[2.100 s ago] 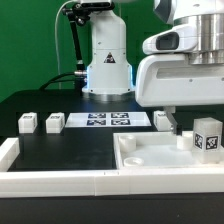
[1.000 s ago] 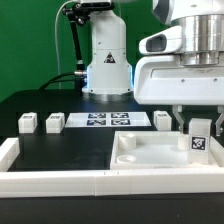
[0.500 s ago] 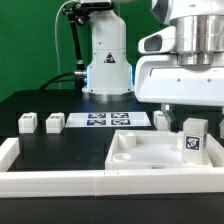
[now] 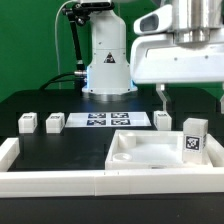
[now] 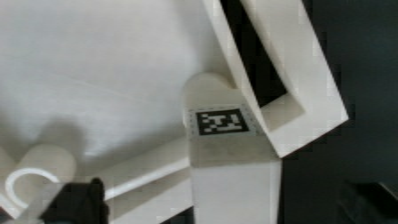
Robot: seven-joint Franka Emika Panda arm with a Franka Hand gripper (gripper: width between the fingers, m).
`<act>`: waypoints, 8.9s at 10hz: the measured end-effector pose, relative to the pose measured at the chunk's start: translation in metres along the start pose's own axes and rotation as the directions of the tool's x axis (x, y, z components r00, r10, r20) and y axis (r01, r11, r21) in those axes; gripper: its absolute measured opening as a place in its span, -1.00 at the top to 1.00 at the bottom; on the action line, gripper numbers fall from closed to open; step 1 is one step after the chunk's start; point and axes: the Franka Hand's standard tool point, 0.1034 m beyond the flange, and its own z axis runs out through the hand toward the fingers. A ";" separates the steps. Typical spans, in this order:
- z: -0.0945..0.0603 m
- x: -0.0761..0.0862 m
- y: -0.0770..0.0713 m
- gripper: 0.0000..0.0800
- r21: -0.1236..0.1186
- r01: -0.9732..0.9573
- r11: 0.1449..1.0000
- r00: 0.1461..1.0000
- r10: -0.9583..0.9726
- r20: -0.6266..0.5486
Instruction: Assemble square table
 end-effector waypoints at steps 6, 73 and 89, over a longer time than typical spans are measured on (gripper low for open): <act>0.006 -0.001 0.001 -0.62 -0.007 0.002 1.000 1.000 -0.002 0.003; 0.049 -0.205 0.132 -0.62 -0.006 0.549 0.836 0.488 -0.315 0.814; 0.029 -0.195 0.144 0.28 -0.063 0.524 0.850 0.517 -0.258 0.816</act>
Offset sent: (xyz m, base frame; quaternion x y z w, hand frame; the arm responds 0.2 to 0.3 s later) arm 0.0000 0.0000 0.0000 0.0000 0.0000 0.0000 1.0000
